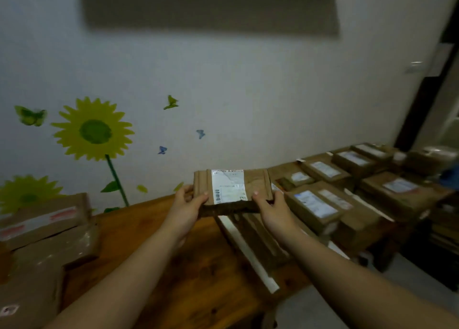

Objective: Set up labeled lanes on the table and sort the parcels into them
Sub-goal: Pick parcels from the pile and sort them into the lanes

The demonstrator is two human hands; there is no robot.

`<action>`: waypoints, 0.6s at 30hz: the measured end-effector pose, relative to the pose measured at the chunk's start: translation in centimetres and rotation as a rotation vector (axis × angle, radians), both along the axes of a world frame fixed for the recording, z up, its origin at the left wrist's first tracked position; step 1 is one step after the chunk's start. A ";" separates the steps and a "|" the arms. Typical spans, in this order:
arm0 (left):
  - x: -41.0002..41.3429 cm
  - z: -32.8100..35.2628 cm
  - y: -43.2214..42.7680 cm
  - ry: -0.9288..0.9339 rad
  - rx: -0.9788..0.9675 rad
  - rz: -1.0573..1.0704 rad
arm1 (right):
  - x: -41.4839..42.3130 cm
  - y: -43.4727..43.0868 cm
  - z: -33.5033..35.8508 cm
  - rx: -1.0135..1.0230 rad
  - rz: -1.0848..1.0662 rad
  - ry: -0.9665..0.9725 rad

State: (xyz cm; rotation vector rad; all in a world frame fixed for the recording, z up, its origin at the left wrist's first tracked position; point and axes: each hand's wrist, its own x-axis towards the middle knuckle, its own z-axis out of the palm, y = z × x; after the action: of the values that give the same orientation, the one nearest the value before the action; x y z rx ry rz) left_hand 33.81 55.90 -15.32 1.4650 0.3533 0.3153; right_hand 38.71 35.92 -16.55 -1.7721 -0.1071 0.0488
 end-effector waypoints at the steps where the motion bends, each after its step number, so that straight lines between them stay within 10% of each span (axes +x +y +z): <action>1: 1.0 0.2 -2.2 -0.016 0.004 -0.037 | 0.2 -2.4 0.1 0.007 -0.038 -0.009; 18: 15.3 -1.5 -40.0 0.150 0.112 -0.397 | 6.8 -41.0 -2.4 -0.313 -0.275 -0.055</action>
State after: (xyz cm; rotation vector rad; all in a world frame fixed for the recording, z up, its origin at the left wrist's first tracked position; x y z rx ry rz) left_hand 49.07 15.85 -16.78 1.6349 0.1591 -0.0953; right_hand 45.55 -5.10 -18.93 -2.0863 0.1109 -0.1917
